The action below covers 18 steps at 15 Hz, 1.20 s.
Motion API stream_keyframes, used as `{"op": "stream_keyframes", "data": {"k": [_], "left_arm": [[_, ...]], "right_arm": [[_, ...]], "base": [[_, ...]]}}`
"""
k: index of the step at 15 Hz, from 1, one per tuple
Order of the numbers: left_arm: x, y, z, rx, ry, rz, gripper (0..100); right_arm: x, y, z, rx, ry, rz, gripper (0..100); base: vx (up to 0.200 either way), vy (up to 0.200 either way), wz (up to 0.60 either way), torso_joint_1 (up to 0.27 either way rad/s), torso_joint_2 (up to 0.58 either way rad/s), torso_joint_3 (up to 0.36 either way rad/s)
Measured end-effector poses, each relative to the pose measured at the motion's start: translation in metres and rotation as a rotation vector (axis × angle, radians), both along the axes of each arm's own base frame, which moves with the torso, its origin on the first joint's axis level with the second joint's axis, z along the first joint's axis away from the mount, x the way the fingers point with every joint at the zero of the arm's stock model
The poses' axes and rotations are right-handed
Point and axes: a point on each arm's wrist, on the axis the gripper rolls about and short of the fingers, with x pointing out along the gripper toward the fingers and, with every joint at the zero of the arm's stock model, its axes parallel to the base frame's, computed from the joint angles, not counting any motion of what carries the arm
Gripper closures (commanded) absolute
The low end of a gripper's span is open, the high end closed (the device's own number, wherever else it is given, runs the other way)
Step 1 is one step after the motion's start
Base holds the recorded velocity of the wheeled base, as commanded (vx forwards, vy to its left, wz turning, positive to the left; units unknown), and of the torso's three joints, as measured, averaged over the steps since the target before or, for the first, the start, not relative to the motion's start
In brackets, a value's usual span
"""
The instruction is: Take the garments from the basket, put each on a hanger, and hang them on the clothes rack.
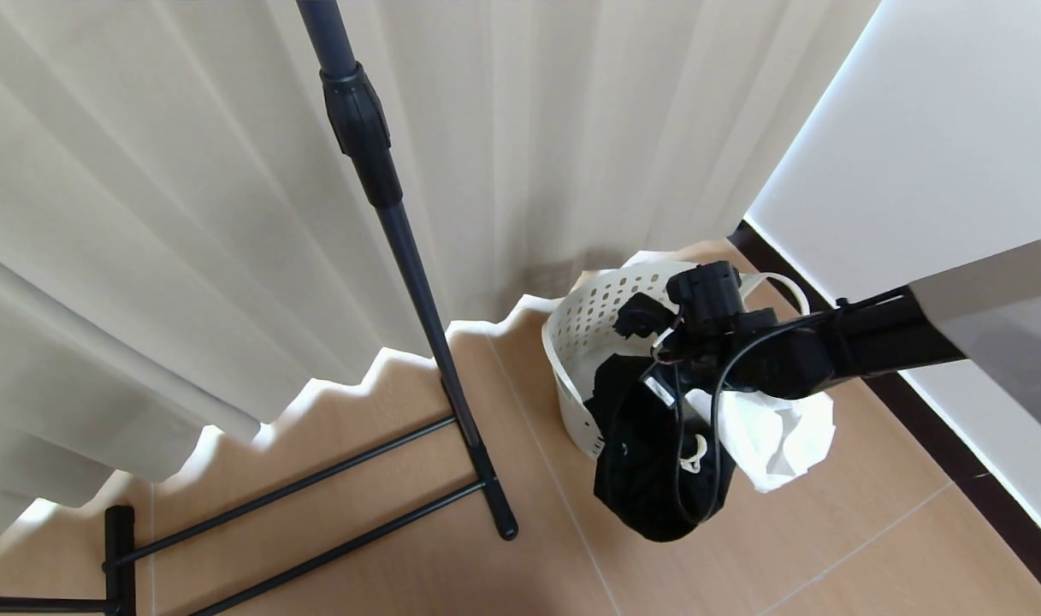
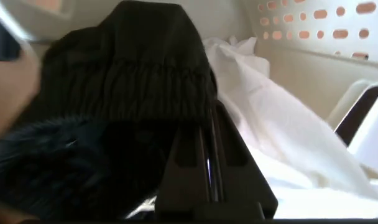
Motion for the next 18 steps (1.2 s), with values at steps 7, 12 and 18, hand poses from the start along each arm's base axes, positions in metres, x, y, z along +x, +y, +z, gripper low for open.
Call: {"op": "stream_keyframes", "data": {"k": [7, 12, 18], "left_arm": [[0.000, 0.000, 0.000, 0.001, 0.000, 0.000, 0], [0.000, 0.000, 0.000, 0.001, 0.000, 0.000, 0], [0.000, 0.000, 0.001, 0.000, 0.000, -0.003, 0]], "right_arm": [[-0.154, -0.007, 0.117, 0.494, -0.122, -0.012, 100], [-0.236, -0.040, 0.147, 0.729, -0.175, 0.150, 100], [-0.249, -0.052, 0.152, 0.758, -0.224, 0.158, 100]], "base": [[0.000, 0.000, 0.00, 0.000, 0.00, 0.000], [0.000, 0.000, 0.00, 0.000, 0.00, 0.000], [0.000, 0.000, 0.00, 0.002, 0.00, 0.041]]}}
